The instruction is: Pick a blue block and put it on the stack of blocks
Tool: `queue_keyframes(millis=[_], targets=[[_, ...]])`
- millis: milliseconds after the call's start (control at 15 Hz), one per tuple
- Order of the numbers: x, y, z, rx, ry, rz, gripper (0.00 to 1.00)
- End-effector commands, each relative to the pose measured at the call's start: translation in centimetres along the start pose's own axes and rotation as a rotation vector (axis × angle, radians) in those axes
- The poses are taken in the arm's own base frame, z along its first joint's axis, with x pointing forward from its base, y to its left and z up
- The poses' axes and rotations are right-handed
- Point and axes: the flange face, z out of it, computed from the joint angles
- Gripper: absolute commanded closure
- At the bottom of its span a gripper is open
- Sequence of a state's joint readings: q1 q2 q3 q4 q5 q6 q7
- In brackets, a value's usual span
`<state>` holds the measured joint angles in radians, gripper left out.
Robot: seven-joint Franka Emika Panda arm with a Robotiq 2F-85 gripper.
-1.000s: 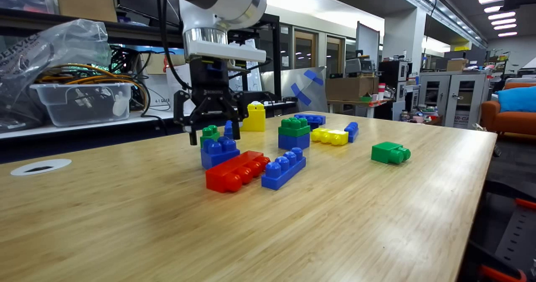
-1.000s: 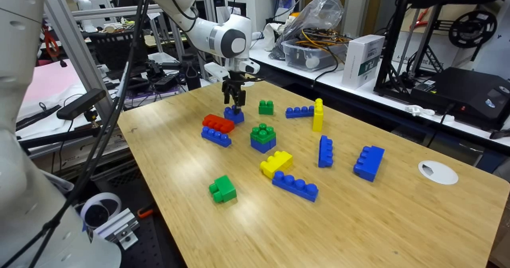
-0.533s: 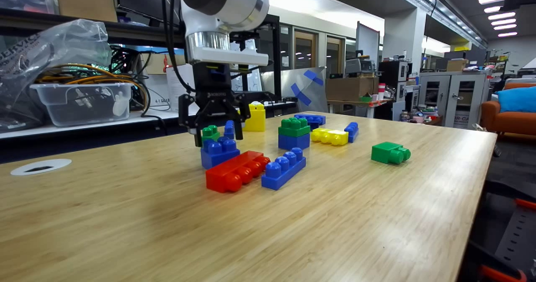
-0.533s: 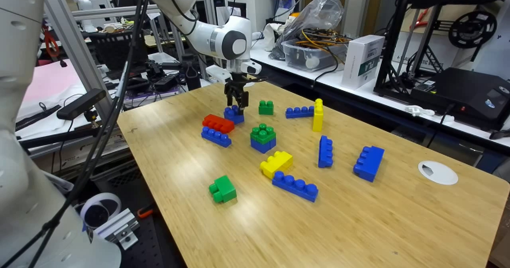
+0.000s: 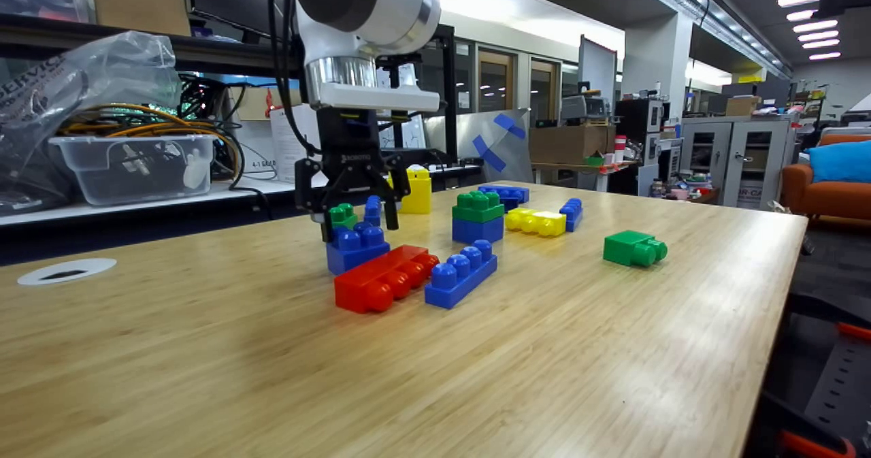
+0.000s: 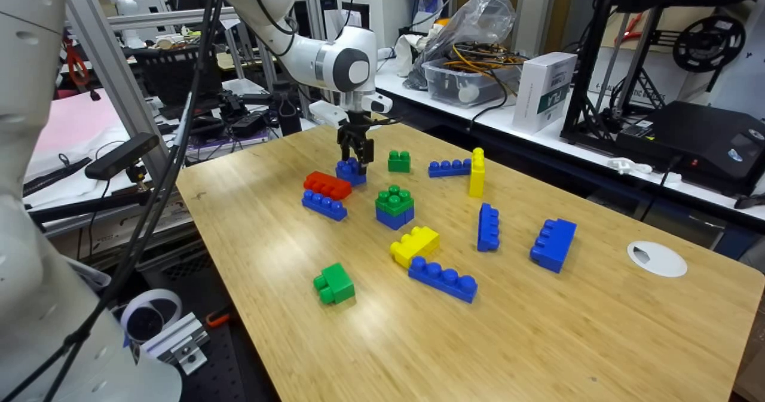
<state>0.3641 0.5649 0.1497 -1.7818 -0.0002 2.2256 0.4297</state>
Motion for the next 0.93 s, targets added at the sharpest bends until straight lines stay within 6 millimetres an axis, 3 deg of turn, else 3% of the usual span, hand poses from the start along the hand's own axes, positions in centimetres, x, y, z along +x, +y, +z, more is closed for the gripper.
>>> queue_keyframes(millis=[0,867], targets=[[-0.11,0.04,0.29,-0.010,0.027,0.005,0.00],[0.15,0.07,1.10,-0.028,0.022,0.077,0.00]])
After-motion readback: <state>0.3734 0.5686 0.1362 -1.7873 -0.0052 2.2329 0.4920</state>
